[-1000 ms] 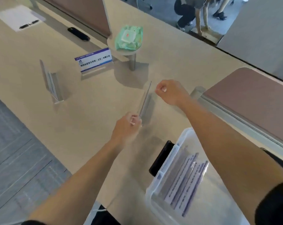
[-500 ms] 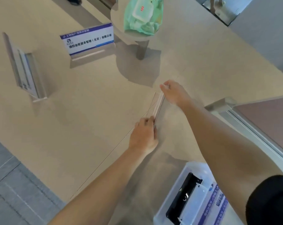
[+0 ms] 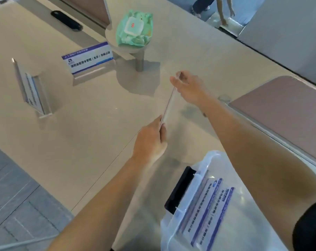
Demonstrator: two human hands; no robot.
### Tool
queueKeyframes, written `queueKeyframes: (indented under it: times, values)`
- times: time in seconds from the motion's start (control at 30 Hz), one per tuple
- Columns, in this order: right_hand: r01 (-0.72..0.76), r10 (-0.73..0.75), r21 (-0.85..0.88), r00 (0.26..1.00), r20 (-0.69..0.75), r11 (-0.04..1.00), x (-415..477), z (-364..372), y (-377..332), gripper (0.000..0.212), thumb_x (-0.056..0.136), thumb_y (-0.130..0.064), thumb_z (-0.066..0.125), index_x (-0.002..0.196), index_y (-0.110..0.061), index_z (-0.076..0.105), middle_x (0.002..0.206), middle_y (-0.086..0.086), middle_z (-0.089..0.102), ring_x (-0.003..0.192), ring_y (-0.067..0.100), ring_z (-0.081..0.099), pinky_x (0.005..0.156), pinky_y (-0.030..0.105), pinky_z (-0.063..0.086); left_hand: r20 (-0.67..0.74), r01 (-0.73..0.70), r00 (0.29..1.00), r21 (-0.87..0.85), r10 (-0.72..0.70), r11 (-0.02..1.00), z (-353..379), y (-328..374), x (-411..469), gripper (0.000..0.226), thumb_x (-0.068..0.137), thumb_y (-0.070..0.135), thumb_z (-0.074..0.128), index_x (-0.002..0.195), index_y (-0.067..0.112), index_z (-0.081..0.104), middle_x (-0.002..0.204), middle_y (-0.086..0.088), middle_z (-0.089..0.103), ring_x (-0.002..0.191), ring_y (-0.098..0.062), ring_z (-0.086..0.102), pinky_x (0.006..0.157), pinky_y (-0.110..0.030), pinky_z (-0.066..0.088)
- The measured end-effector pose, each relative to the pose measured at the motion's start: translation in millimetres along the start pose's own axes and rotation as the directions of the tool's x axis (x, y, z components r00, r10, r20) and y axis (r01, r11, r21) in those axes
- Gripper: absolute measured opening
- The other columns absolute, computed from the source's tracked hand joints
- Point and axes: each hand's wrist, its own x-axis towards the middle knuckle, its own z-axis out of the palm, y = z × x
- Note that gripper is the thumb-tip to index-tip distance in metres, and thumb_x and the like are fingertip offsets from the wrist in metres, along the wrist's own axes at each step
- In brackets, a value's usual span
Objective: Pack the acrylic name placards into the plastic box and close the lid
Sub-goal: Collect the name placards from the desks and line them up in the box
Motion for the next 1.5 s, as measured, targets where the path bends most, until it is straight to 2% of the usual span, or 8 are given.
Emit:
queueKeyframes:
  times: [0.17, 0.47, 0.7, 0.83, 0.93, 1.1, 1.27, 1.5]
  values:
    - [0.091, -0.062, 0.206, 0.988, -0.143, 0.974, -76.2, -69.2, -1.5, 0.058, 0.091, -0.054, 0.060, 0.141, -0.028, 0.047, 0.137, -0.005, 0.059, 0.126, 0.013, 0.054, 0.104, 0.028, 0.039, -0.086, -0.159, 0.984, -0.057, 0.154, 0.986, 0.3, 76.5, -31.4, 0.019, 0.098, 0.017, 0.043, 0.104, 0.010, 0.060, 0.061, 0.002, 0.051, 0.052, -0.018, 0.046, 0.055, -0.028, 0.031]
    - [0.087, 0.007, 0.567, 0.987, -0.161, 0.819, -225.3, -162.3, 40.0, 0.090, 0.069, -0.065, 0.073, 0.146, -0.046, 0.032, 0.155, -0.008, 0.036, 0.134, 0.027, 0.046, 0.102, 0.058, 0.045, -0.073, -0.330, 0.944, -0.163, 0.322, 0.930, 28.3, 169.1, -109.2, 0.031, 0.098, 0.018, 0.046, 0.127, 0.014, 0.057, 0.055, 0.013, 0.045, 0.049, -0.002, 0.048, 0.049, -0.012, 0.031]
    - [0.076, 0.082, 0.599, 0.969, -0.232, 0.797, -268.9, -164.3, 80.2, 0.061, 0.090, -0.049, 0.065, 0.144, -0.044, 0.037, 0.112, -0.033, 0.047, 0.118, 0.017, 0.056, 0.101, 0.047, 0.049, 0.020, -0.306, 0.950, -0.151, 0.313, 0.940, 53.0, 187.0, -156.1, 0.028, 0.100, 0.021, 0.045, 0.121, 0.009, 0.058, 0.049, 0.009, 0.036, 0.043, -0.007, 0.044, 0.043, -0.012, 0.031]
    - [0.067, 0.091, 0.607, 0.970, -0.226, 0.792, -276.8, -163.6, 97.0, 0.076, 0.091, -0.063, 0.053, 0.155, -0.036, 0.022, 0.157, -0.008, 0.033, 0.139, 0.015, 0.036, 0.108, 0.037, 0.032, 0.026, -0.298, 0.951, -0.182, 0.307, 0.937, 57.7, 196.0, -165.5, 0.024, 0.101, 0.019, 0.046, 0.116, 0.007, 0.060, 0.051, 0.010, 0.041, 0.046, -0.003, 0.047, 0.044, -0.012, 0.034]
    - [-0.123, 0.295, 0.641, 0.941, -0.168, 0.758, -275.8, -156.6, 109.2, 0.108, 0.063, -0.096, 0.042, 0.154, -0.043, 0.016, 0.162, -0.005, 0.024, 0.149, 0.024, 0.020, 0.117, 0.057, 0.018, 0.013, -0.296, 0.952, -0.199, 0.304, 0.934, 62.8, 199.6, -166.6, 0.021, 0.101, 0.020, 0.045, 0.112, 0.010, 0.060, 0.064, -0.005, 0.059, 0.052, -0.014, 0.052, 0.046, -0.021, 0.042]
    - [-0.235, 0.393, 0.826, 0.919, 0.018, 0.512, -275.3, -150.0, 121.0, 0.092, 0.068, -0.092, 0.042, 0.142, -0.038, 0.038, 0.132, 0.003, 0.058, 0.114, 0.032, 0.060, 0.090, 0.059, 0.050, 0.022, -0.278, 0.957, -0.216, 0.289, 0.936, 67.1, 204.3, -163.3, 0.018, 0.101, 0.023, 0.046, 0.106, 0.011, 0.058, 0.076, -0.003, 0.065, 0.055, -0.010, 0.055, 0.052, -0.024, 0.049]
    - [-0.134, 0.328, 0.820, 0.942, -0.068, 0.557, -267.8, -158.7, 118.5, 0.072, 0.077, -0.083, 0.048, 0.132, -0.038, 0.047, 0.121, 0.000, 0.065, 0.109, 0.026, 0.064, 0.087, 0.049, 0.054, 0.143, -0.274, 0.946, -0.122, 0.290, 0.954, 69.6, 198.1, -154.2, 0.023, 0.101, 0.027, 0.042, 0.080, 0.020, 0.048, 0.061, 0.002, 0.052, 0.051, -0.010, 0.047, 0.049, -0.023, 0.039]
    - [-0.155, 0.376, 0.823, 0.923, -0.076, 0.547, -269.3, -160.9, 122.8, 0.080, 0.064, -0.086, 0.056, 0.128, -0.039, 0.050, 0.124, -0.002, 0.060, 0.107, 0.022, 0.063, 0.074, 0.044, 0.056, 0.268, -0.298, 0.910, -0.111, 0.317, 0.948, 79.5, 200.7, -152.1, 0.024, 0.102, 0.027, 0.039, 0.110, 0.015, 0.057, 0.070, -0.002, 0.062, 0.056, -0.016, 0.053, 0.054, -0.033, 0.046]
